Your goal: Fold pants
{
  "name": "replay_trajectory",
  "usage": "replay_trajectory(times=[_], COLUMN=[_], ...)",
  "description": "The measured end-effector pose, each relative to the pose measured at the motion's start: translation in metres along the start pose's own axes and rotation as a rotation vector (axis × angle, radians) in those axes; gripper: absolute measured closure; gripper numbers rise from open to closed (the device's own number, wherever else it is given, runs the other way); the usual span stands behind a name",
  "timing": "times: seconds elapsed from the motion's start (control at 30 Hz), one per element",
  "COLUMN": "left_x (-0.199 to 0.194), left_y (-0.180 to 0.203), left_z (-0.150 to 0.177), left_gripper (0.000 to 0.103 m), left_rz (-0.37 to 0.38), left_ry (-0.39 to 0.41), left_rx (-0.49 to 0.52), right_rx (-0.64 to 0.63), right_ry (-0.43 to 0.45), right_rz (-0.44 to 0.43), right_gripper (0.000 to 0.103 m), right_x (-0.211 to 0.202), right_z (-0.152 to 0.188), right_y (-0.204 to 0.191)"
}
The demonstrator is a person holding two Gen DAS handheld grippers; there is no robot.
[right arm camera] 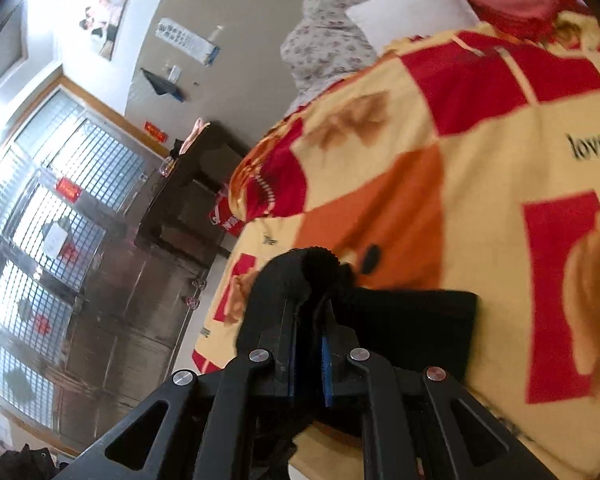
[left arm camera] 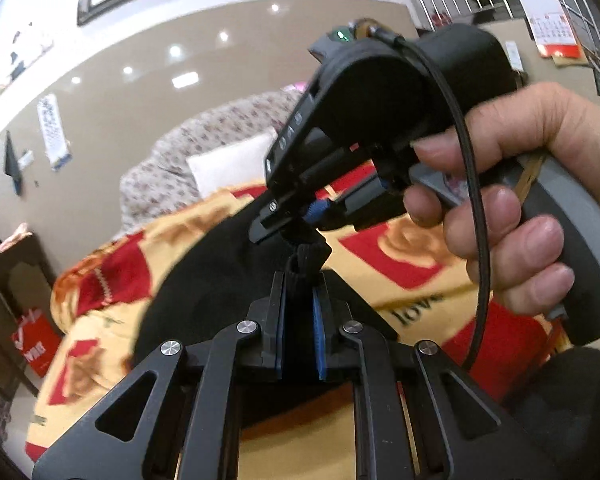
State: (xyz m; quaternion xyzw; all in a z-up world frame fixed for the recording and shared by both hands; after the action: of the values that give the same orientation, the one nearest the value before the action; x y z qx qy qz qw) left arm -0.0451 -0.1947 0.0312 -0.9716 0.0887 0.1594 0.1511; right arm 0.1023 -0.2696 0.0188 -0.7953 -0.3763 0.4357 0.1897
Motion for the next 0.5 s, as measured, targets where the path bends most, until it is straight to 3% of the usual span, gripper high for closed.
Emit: replay_trajectory(times=[0.3, 0.43, 0.5], left_x=[0.031, 0.013, -0.008], left_y=[0.004, -0.012, -0.025], left_z=[0.021, 0.024, 0.027], left_gripper=[0.091, 0.091, 0.091], left_rz=[0.09, 0.255, 0.286], left_ry=[-0.109, -0.12, -0.1], left_rx=[-0.035, -0.135, -0.162], right_rx=[-0.01, 0.027, 0.068], right_ry=[-0.05, -0.027, 0.012], right_rz=[0.087, 0.132, 0.129], right_gripper=[0.093, 0.093, 0.093], right_x=[0.024, 0.03, 0.024], right_z=[0.011, 0.015, 0.017], right_y=[0.038, 0.052, 0.058])
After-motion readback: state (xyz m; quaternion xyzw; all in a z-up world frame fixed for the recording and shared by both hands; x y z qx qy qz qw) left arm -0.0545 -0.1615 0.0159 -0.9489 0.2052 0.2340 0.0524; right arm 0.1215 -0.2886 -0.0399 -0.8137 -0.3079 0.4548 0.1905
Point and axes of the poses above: each gripper's, at about its wrist camera, not at the fingertips, and x roughly the way its jaws point, y to its right, z to its underside, the point moved 2 cm from there along x, roughly the way its jaws point, and after that the axes turned 2 degrees about y, right-handed, at the moved point
